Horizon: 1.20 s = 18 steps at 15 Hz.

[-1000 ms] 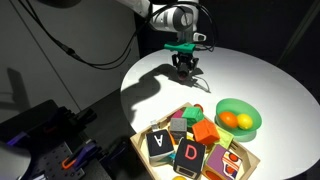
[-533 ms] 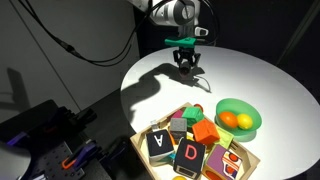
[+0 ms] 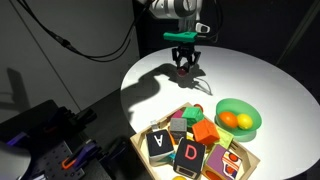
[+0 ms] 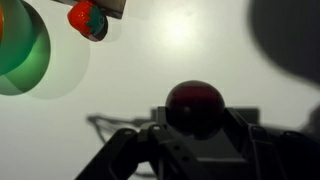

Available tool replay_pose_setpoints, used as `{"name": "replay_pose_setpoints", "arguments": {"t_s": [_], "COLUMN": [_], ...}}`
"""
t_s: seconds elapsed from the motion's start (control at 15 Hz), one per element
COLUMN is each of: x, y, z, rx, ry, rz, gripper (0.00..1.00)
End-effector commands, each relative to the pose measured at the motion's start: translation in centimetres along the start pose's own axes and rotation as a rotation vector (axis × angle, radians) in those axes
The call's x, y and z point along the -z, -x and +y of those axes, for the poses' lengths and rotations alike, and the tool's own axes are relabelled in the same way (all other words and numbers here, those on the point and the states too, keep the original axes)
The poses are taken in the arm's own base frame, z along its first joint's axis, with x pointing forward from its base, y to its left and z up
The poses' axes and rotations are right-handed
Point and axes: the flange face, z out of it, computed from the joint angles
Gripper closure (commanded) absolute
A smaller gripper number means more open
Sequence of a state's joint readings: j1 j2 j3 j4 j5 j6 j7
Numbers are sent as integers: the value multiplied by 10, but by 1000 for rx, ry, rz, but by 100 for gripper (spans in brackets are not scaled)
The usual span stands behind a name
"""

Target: Put the toy plum in the bowl

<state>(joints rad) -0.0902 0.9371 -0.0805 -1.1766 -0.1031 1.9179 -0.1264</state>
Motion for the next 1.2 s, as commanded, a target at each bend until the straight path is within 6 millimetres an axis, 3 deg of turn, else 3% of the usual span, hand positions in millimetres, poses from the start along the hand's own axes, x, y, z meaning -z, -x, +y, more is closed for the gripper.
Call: {"name": "replay_pose_setpoints", "arguments": {"t_s": [0.0,0.33,1.13], "x": [14,21,33], "y": [22,38,67], "z": [9,33,121], "rx": [-32,-100,-449], "ry": [-1,-18,-133], "rz": [-28,-27,43], "gripper": [66,66,66]}}
